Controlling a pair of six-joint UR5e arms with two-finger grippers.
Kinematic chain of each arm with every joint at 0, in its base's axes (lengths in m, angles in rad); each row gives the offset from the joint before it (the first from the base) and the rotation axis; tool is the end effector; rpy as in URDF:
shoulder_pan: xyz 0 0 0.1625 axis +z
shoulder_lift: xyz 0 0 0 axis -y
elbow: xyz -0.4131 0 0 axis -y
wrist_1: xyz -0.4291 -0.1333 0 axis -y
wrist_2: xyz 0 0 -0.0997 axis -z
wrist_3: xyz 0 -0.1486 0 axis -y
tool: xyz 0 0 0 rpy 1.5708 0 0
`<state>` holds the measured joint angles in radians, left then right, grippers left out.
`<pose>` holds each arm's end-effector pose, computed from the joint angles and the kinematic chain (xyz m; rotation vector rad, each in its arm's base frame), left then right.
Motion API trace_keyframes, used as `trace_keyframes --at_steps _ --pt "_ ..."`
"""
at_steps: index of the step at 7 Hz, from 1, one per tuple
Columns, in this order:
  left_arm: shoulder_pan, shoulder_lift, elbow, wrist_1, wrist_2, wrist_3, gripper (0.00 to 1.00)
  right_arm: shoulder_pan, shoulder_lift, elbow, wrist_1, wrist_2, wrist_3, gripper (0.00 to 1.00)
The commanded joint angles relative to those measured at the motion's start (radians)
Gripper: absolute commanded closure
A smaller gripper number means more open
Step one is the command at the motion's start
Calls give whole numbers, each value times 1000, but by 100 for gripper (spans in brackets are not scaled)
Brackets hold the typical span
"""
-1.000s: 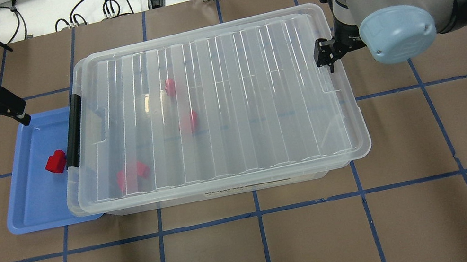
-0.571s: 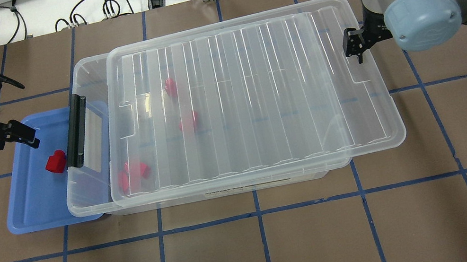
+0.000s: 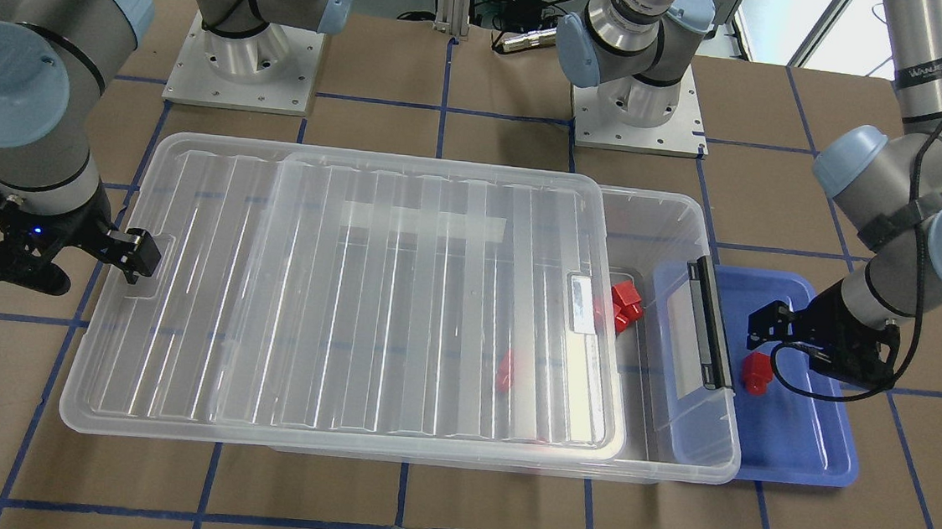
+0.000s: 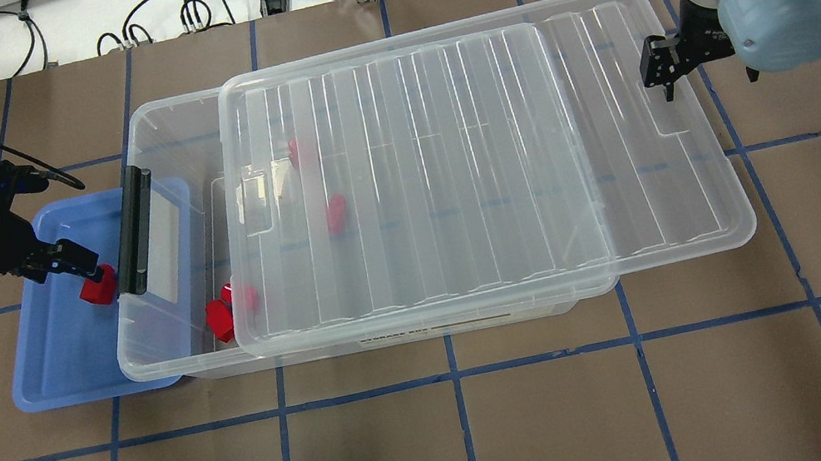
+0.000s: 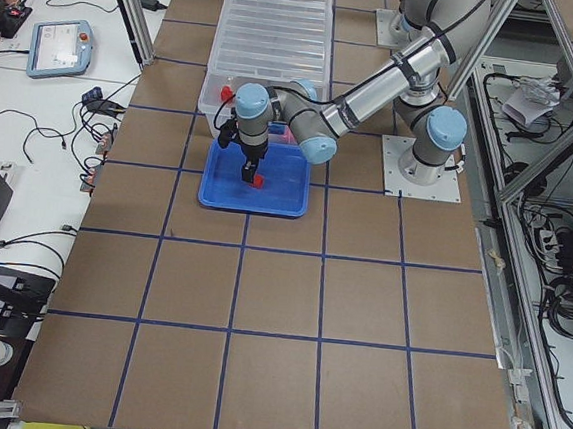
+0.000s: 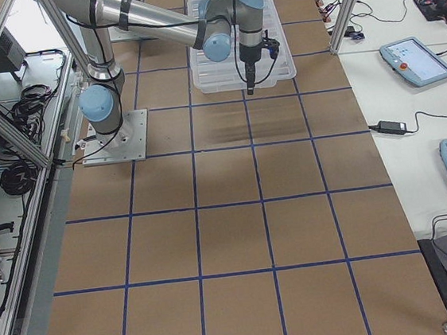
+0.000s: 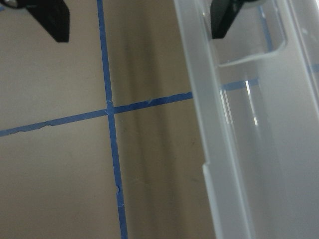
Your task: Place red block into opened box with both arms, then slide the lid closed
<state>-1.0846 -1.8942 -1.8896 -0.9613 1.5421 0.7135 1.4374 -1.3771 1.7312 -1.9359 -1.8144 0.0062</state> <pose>0.1446 -0.5679 0.1454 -0.3508 -3.0795 -0.0167 0.0190 -0.5911 0.2760 -0.2040 -2.8906 -0.0066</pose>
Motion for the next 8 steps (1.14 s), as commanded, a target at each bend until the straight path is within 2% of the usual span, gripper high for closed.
trace_keyframes --at_steps 1,2,3,4,6,7,8 --pt "0 -46 -23 36 3 -3 7 -17 0 -2 2 -37 -14 0" --pt "0 -61 -28 36 4 -5 16 -26 -2 -4 3 -37 -15 0" --pt "0 -72 -26 38 6 -3 30 -37 -3 -4 3 -42 -37 0" --pt "0 -74 -28 36 7 -3 57 -46 -5 -4 2 -90 -101 0" --pt "0 -57 -11 35 10 -6 84 -55 -3 -4 2 -102 -109 0" --pt "-1 -40 21 11 30 -8 84 -66 -8 -4 3 -102 -112 0" --pt "-6 -14 93 -98 36 -9 85 -69 -8 -5 2 -102 -132 0"
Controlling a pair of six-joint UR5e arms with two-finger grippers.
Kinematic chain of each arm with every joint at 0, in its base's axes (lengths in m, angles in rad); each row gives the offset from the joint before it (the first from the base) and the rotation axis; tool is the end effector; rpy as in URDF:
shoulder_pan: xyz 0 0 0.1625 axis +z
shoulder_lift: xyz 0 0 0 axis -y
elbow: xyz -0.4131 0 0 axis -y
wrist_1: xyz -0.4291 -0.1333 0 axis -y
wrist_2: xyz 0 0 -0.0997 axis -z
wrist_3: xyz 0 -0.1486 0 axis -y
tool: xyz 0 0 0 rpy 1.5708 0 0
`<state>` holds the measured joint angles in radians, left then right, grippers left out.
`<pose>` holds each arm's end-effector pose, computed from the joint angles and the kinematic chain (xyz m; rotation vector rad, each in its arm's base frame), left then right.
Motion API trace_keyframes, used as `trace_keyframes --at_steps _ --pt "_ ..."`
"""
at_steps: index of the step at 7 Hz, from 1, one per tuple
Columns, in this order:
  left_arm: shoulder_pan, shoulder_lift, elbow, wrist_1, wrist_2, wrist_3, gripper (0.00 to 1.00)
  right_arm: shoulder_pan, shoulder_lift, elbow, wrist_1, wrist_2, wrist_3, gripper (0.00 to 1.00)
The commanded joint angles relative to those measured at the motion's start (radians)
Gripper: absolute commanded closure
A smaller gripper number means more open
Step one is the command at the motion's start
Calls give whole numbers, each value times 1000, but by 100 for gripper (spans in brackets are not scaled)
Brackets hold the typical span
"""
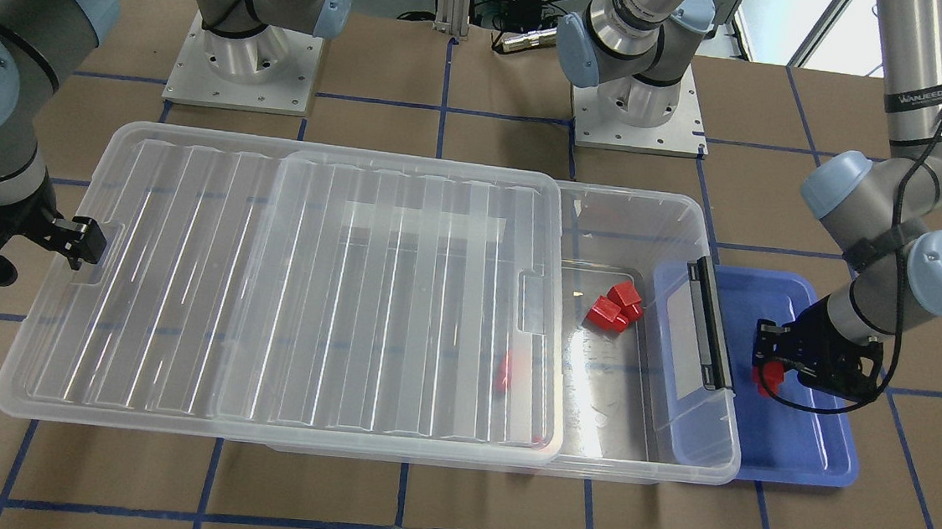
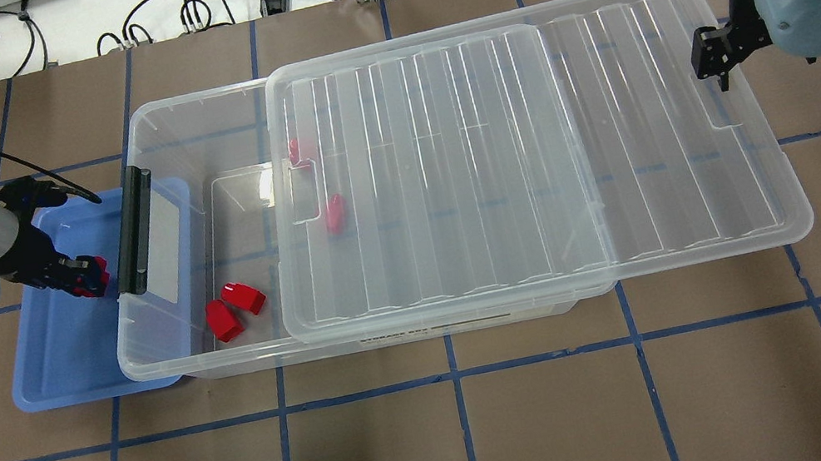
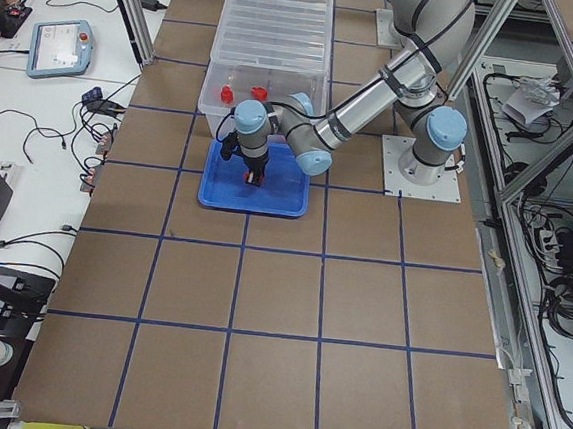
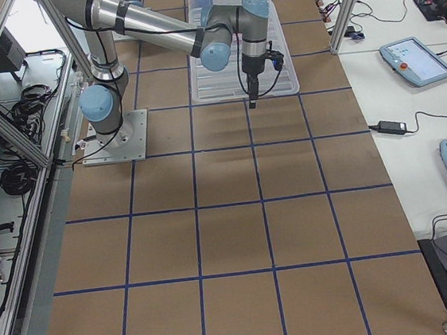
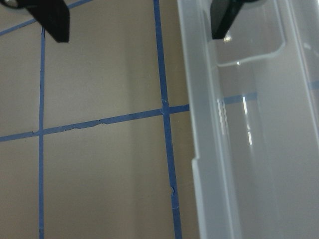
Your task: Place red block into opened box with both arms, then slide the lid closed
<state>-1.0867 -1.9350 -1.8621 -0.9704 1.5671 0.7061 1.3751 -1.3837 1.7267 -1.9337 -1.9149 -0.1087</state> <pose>0.1509 -0.5745 0.1331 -0.3440 -3.0878 -0.0677 -0.0319 -0.5884 0.2862 -0.1265 -2.7953 -0.0462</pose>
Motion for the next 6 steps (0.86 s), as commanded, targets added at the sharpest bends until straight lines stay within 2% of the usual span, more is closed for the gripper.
trace_keyframes --at_steps 1,2,3,6 --pt "-15 63 180 -228 13 -5 85 -10 -1 -9 2 -3 -20 0" --pt "-33 86 314 -445 -5 -58 85 -11 -1 -10 4 -3 -34 0" --pt "-120 128 369 -523 -28 -235 85 -13 -1 -9 4 -18 -51 0" --pt "-384 153 334 -515 -28 -623 90 -8 -8 -13 5 -15 -49 0"
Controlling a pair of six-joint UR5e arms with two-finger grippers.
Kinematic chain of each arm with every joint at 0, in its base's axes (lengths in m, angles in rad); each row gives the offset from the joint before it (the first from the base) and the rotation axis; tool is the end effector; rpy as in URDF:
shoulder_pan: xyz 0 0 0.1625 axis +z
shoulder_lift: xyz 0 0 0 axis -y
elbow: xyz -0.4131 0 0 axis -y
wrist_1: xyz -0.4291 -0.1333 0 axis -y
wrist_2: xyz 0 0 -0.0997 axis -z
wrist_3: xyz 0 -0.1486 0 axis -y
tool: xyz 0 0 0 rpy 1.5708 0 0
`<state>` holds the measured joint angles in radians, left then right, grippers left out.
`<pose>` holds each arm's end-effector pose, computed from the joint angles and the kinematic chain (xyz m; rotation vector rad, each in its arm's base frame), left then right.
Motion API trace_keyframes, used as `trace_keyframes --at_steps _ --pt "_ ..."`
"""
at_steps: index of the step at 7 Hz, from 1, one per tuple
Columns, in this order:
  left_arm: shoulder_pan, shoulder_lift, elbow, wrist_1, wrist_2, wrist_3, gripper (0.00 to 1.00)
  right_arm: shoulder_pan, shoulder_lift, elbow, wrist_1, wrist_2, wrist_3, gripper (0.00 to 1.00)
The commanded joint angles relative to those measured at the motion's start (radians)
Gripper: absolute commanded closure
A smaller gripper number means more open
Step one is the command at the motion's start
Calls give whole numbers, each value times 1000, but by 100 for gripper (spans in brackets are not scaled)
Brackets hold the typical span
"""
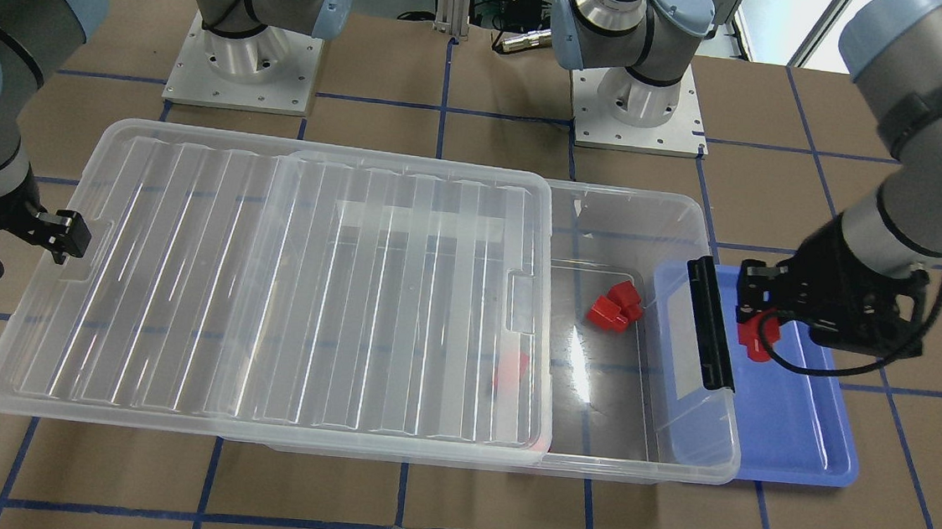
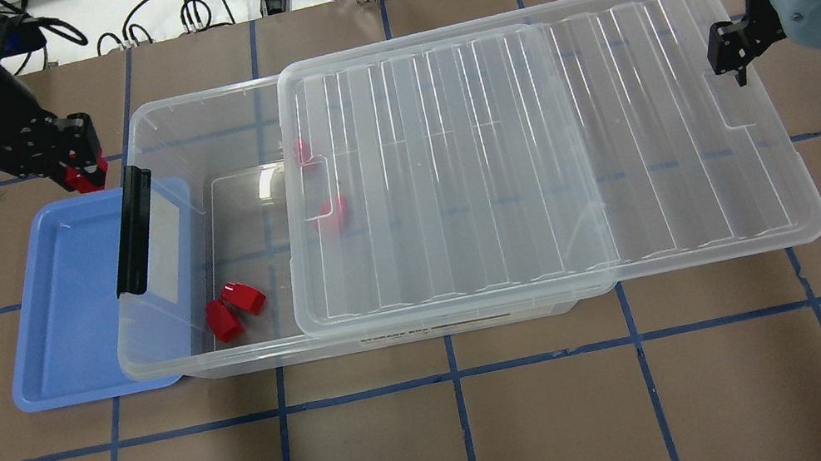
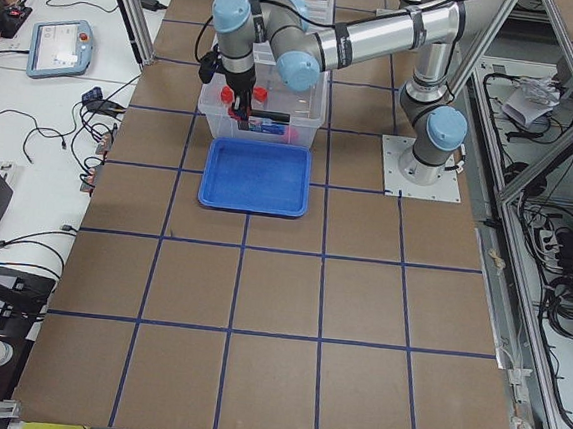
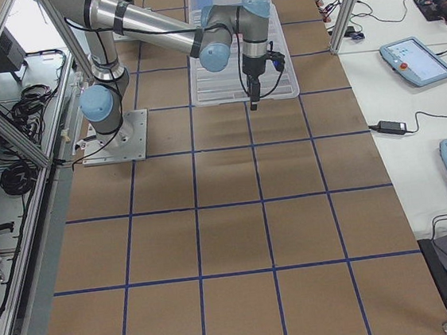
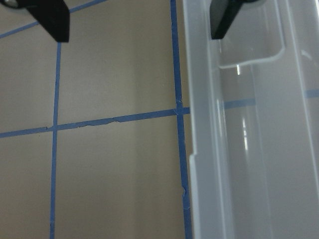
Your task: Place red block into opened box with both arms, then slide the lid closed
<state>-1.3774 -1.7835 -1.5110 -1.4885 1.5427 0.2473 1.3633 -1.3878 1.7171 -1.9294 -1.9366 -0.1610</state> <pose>-0.0195 -0.6155 0.3457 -0.0819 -3.0962 -0.0972 -0.0421 -0.5889 0.2942 -0.0721 -2.7753 -0.0541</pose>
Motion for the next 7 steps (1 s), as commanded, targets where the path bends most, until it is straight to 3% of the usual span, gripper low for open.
trace_keyframes --at_steps 1,3,4,5,6,7 --pt "-130 -5 -50 40 -1 -204 91 13 -23 -37 13 34 -3 0" --pt "-137 -31 -135 147 -9 -214 95 132 -75 -184 159 209 27 1" --pt "-135 -39 -170 251 -10 -198 95 189 -91 -232 225 273 108 1" --pt "-137 -45 -213 270 -6 -216 95 210 -105 -258 318 409 235 0" --pt "-141 -51 -248 299 -10 -215 95 212 -117 -242 338 424 271 0" --pt "-138 -66 -279 423 -9 -200 95 212 -131 -228 340 413 274 0"
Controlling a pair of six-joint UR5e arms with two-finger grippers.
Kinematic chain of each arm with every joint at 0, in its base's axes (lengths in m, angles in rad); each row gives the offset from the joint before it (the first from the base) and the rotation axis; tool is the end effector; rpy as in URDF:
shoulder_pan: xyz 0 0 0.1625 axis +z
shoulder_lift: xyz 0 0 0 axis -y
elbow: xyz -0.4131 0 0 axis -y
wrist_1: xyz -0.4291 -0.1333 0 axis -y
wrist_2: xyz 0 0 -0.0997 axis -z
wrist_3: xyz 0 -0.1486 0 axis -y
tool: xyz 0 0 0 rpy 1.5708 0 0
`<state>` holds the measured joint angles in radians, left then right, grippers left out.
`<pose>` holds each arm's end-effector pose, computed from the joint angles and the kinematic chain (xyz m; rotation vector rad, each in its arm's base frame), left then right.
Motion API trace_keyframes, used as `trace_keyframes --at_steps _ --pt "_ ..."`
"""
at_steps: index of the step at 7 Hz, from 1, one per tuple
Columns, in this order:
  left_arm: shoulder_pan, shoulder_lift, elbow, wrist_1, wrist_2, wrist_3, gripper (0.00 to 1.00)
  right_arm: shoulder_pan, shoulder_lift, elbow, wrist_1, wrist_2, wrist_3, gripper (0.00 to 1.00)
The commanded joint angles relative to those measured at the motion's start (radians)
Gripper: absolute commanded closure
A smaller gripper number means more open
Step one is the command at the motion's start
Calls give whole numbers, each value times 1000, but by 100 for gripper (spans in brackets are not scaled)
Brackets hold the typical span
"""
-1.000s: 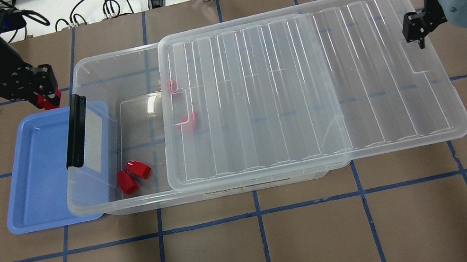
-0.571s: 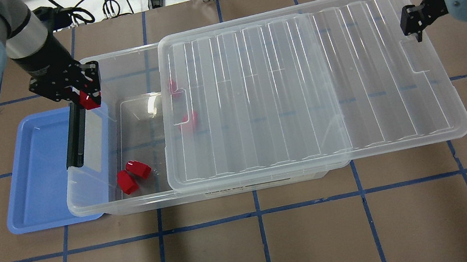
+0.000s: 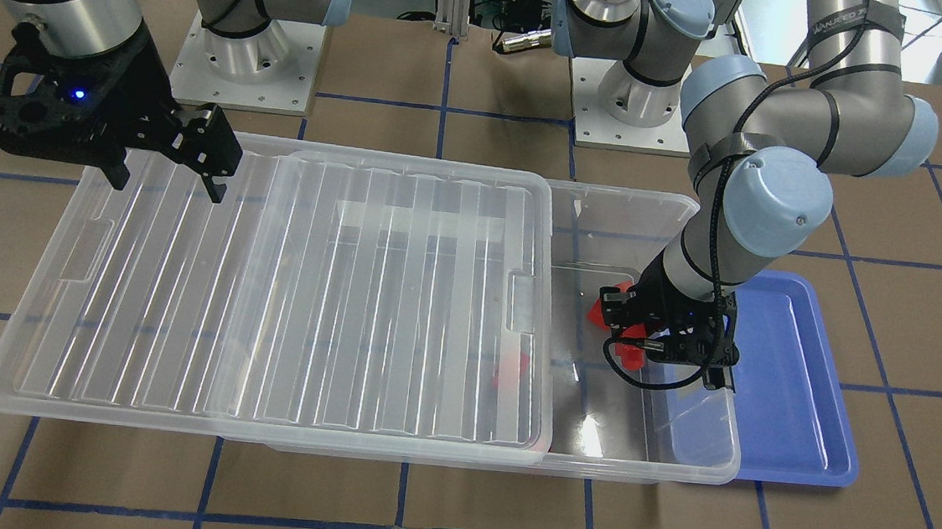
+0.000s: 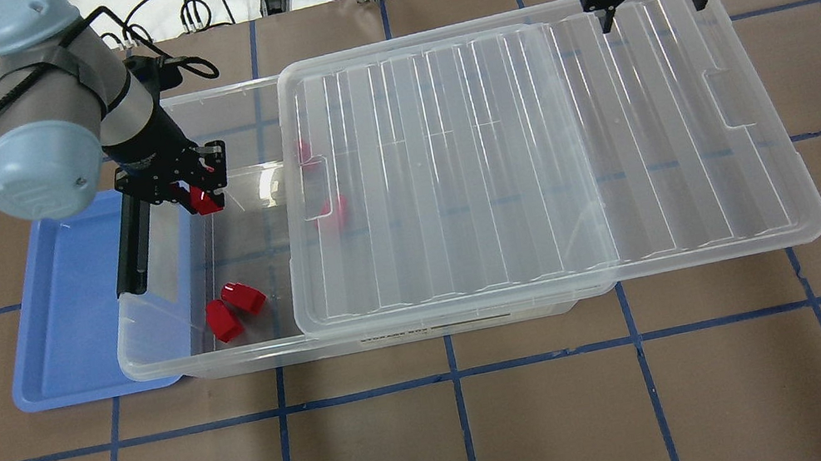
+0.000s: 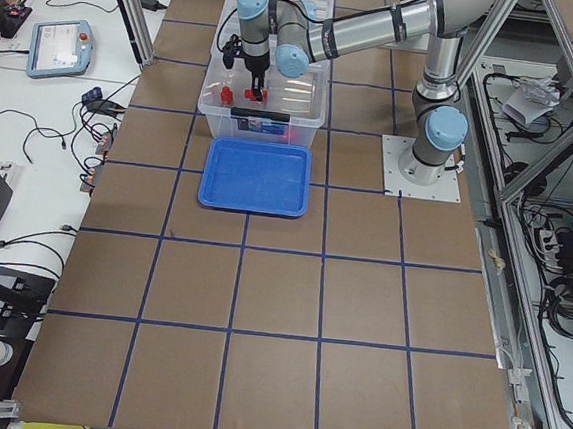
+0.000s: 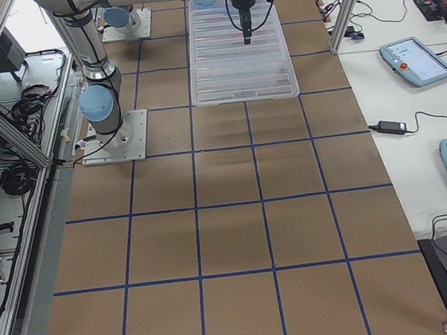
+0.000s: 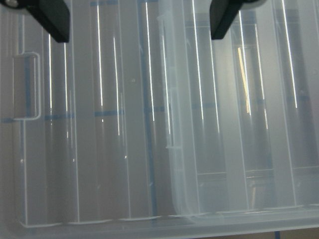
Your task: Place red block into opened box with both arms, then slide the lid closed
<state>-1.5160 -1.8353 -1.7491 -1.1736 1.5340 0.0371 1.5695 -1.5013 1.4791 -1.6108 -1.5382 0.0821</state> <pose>-0.1063 -0.5953 0.2245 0.0287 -3.1019 -0.0681 0.1374 -0.5666 0.4421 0.1279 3.1025 -0.0945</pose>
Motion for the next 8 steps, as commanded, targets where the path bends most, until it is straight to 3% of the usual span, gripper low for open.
trace_keyframes --at_steps 1,4,5,6,8 --pt "0 -37 -65 142 0 -12 95 6 -19 21 20 12 31 0" --pt "0 -74 -130 193 0 0 92 6 -34 21 60 -38 40 0" --pt "0 -81 -118 196 14 19 41 6 -34 20 60 -39 44 0" --pt "0 -62 -106 200 14 12 13 6 -34 20 58 -39 44 0" --pt "-6 -21 -23 139 14 9 0 6 -34 20 60 -39 42 0"
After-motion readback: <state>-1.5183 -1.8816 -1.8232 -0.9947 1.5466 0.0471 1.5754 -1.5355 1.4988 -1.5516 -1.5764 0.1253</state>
